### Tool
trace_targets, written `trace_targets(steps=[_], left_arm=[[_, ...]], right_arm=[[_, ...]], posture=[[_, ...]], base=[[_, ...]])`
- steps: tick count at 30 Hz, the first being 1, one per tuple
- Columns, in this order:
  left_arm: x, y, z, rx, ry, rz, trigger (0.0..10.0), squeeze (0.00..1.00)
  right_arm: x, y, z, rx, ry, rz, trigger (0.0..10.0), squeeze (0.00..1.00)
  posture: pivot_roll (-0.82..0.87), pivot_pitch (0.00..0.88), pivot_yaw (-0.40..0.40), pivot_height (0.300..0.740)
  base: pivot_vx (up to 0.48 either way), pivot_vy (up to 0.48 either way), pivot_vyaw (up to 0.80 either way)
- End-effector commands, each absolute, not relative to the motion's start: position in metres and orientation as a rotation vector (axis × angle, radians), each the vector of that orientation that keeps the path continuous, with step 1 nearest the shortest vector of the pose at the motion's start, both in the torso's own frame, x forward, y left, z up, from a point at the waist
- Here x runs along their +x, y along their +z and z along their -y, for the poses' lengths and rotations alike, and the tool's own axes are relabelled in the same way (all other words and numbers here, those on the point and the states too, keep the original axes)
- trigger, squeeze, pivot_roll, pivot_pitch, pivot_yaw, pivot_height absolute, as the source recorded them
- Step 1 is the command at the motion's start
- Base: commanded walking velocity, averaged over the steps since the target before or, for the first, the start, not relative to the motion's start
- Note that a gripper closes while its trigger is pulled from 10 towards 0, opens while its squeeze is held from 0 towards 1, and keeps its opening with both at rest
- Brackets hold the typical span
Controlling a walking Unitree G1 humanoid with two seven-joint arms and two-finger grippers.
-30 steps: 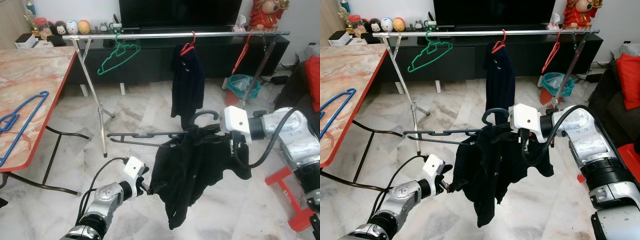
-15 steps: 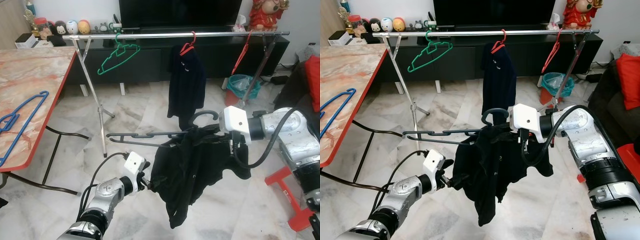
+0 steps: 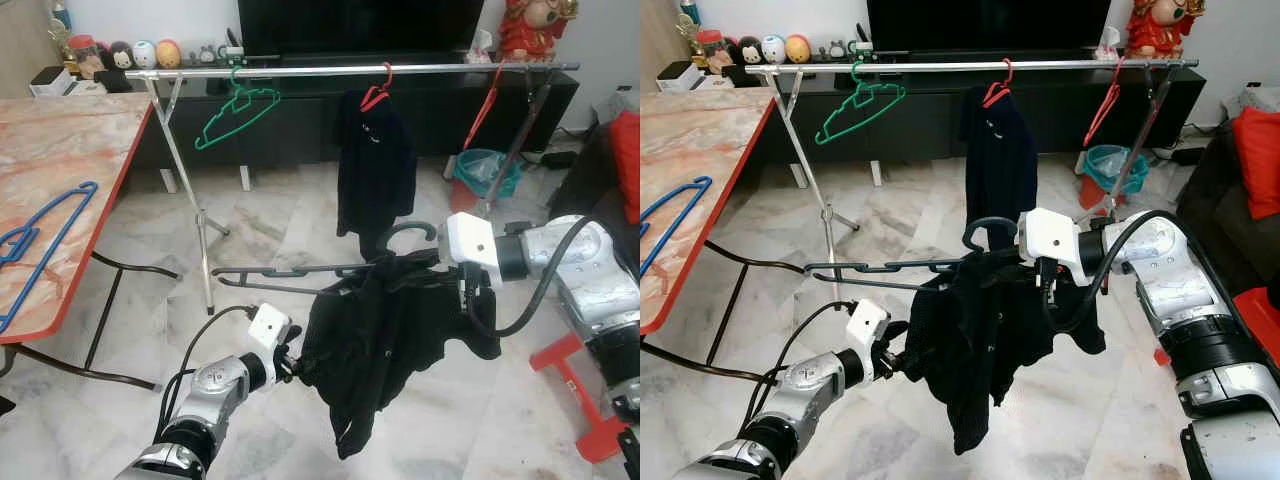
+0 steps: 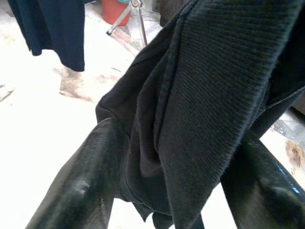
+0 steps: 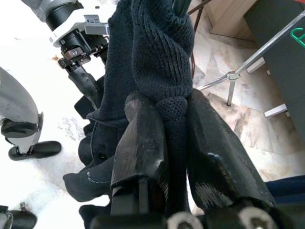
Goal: Hang hanger
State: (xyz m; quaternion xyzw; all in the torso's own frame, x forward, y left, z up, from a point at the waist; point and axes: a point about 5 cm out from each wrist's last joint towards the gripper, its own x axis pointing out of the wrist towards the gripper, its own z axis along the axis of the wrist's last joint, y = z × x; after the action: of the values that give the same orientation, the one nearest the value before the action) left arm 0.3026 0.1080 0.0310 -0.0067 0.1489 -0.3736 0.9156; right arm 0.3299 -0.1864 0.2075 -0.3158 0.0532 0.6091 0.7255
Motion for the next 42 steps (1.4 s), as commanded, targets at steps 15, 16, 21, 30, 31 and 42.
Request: trace_targets(steps=[15,16,21,30,31,42], left_arm=[[0.299,0.026,-0.109,-0.03,-0.773,-0.345,0.0,0.0],[0.299,0.025,-0.109,-0.032,-0.773,-0.346,0.0,0.0],[0.298,0.025,-0.11,-0.034,-0.769,-0.349,0.0,0.0],[0.298,0.024,-0.113,-0.047,-0.759,-0.352,0.0,0.0],[0.298,0.024,-0.113,-0.048,-0.756,-0.353,0.0,0.0],[0.296,0.017,-0.121,-0.039,-0.716,-0.404,0.0,0.0]], right_arm=[[0.332,0.222,0.187,-0.701,1.317,-0.052,10.0,0.0],[0.332,0.222,0.187,-0.701,1.317,-0.052,10.0,0.0],[0.332,0.221,0.188,-0.701,1.312,-0.053,10.0,0.0],[0.332,0.219,0.19,-0.7,1.297,-0.059,10.0,0.0],[0.332,0.219,0.19,-0.698,1.295,-0.058,10.0,0.0],[0.331,0.216,0.195,-0.7,1.26,-0.056,10.0,0.0]], posture=[[-0.08,0.009,-0.014,0.74],[-0.08,0.009,-0.014,0.74],[-0.08,0.01,-0.013,0.74],[-0.08,0.011,-0.012,0.74],[-0.08,0.011,-0.012,0.74],[-0.08,0.011,-0.011,0.74]], base=[[0.0,0.0,0.0],[0.0,0.0,0.0],[0.0,0.0,0.0],[0.0,0.0,0.0],[0.0,0.0,0.0],[0.0,0.0,0.0]])
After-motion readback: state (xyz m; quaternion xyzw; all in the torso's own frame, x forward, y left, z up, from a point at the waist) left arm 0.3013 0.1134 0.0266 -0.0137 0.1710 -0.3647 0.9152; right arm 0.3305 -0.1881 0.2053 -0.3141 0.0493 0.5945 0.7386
